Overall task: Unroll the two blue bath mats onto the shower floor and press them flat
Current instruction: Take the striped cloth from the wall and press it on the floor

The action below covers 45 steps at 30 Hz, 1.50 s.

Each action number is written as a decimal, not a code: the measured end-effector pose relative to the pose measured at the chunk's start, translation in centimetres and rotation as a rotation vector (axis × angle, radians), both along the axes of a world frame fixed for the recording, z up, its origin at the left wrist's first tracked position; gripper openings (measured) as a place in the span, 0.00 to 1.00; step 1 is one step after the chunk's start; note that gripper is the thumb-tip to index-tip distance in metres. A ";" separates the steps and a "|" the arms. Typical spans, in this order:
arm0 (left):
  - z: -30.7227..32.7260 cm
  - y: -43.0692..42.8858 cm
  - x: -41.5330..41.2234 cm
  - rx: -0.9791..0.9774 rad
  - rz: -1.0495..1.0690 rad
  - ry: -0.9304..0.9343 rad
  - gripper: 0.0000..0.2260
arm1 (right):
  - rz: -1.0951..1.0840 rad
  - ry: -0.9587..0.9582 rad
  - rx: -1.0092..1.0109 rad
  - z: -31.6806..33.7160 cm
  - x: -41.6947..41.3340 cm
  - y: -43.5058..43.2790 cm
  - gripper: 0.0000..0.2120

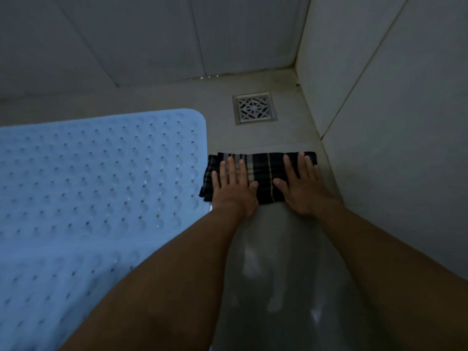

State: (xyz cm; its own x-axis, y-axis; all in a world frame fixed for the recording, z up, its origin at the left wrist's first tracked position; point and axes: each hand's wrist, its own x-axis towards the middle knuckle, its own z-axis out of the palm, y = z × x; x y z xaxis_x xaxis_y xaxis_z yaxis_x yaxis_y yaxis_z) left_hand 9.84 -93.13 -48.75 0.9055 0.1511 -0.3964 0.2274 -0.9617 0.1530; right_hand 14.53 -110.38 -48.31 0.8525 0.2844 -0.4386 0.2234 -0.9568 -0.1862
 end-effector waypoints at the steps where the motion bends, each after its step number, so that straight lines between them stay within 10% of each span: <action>1: 0.2 -0.3 -0.4 -0.007 0.009 0.009 0.30 | 0.007 0.006 -0.003 0.1 -0.3 -0.2 0.33; 45: 0.3 -3.0 -15.1 -0.030 0.020 0.007 0.30 | -0.019 0.057 -0.050 0.6 -14.2 -2.1 0.35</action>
